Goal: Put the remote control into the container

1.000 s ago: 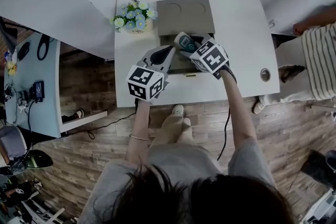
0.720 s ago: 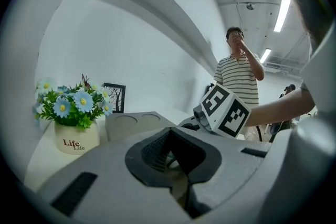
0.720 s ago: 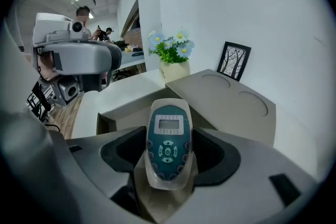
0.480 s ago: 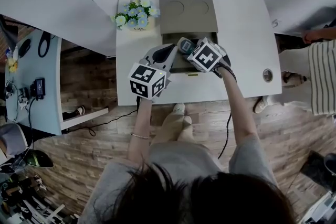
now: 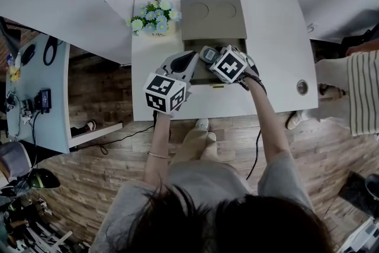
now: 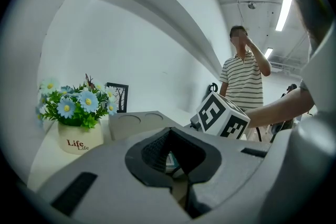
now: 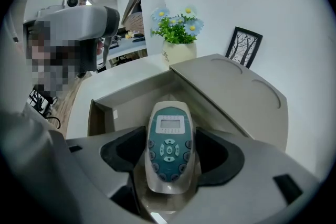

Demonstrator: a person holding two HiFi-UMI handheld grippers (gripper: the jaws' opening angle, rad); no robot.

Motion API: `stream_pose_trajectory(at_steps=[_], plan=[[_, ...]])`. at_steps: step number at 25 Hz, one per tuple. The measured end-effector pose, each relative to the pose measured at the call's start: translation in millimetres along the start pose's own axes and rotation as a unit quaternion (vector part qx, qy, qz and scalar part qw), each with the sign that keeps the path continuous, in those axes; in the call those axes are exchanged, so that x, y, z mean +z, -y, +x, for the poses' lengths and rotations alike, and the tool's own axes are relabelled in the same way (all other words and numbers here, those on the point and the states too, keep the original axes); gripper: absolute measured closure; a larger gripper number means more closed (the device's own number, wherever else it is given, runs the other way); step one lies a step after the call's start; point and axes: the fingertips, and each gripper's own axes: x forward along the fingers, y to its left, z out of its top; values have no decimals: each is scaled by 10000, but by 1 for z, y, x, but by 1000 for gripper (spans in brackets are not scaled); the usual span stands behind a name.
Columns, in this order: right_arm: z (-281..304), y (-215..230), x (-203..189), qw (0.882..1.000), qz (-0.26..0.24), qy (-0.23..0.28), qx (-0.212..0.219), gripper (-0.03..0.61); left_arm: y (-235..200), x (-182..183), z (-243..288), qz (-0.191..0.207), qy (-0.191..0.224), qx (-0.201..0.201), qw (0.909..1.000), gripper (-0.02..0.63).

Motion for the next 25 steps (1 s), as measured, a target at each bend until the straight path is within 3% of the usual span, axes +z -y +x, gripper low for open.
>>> stream_pose_trajectory(at_steps=[20, 25], plan=[[-25, 4, 12, 9949, 687, 733, -71, 285, 7, 6, -4, 6, 69, 9, 10000, 609], [-38, -3, 21, 9910, 817, 1058, -98, 362, 10, 9, -8, -9, 139, 27, 9999, 609]])
